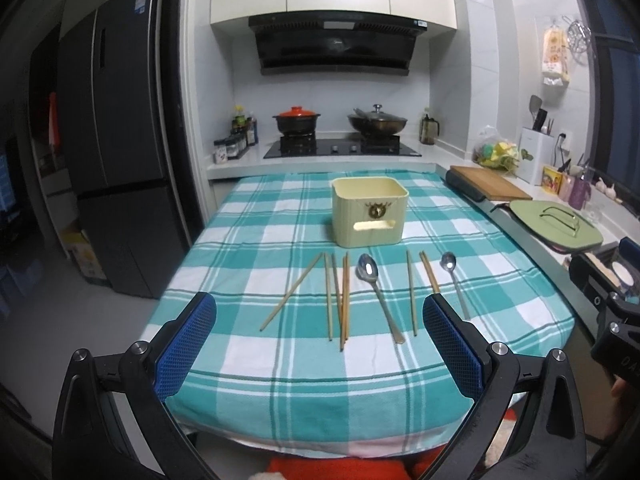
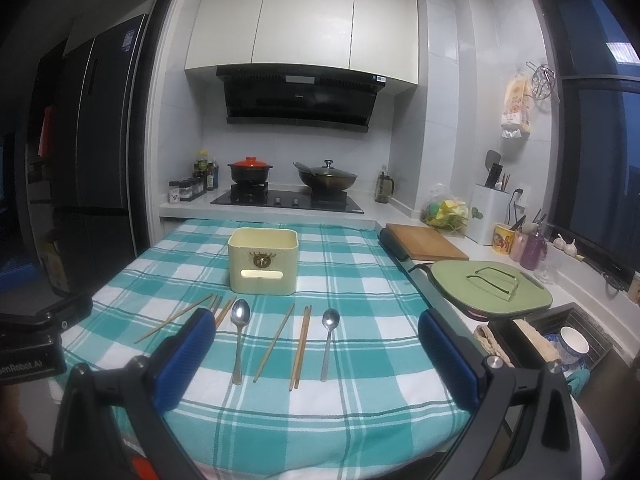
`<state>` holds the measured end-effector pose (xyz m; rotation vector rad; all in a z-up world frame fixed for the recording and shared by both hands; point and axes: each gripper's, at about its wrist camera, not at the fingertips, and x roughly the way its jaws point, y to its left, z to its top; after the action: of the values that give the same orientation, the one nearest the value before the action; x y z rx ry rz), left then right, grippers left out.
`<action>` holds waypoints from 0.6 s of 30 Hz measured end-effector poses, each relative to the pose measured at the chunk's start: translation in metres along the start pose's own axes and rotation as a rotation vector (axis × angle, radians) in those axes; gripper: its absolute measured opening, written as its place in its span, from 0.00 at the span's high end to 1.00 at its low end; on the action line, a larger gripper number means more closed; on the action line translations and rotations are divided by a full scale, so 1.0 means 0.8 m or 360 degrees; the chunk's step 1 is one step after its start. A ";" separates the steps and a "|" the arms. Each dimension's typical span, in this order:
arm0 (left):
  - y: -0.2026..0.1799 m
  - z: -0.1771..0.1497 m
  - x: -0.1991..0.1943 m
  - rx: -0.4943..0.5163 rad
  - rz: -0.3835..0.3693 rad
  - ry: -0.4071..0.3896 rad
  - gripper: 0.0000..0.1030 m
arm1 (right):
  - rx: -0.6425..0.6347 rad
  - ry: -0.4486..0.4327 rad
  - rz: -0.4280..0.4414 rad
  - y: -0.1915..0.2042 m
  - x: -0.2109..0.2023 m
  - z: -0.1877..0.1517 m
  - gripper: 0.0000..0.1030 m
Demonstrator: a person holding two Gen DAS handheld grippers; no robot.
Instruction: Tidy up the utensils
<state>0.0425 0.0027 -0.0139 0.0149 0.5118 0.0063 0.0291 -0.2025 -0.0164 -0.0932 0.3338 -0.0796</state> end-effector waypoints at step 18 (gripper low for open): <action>0.034 -0.005 0.085 -0.0081 0.0098 0.0152 0.00 | 0.0041 0.0206 0.0011 -0.017 0.081 -0.018 0.00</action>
<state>0.0993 0.0304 -0.0503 -0.0194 0.6065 0.0809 0.0845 -0.2230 -0.0494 -0.0615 0.4619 -0.0835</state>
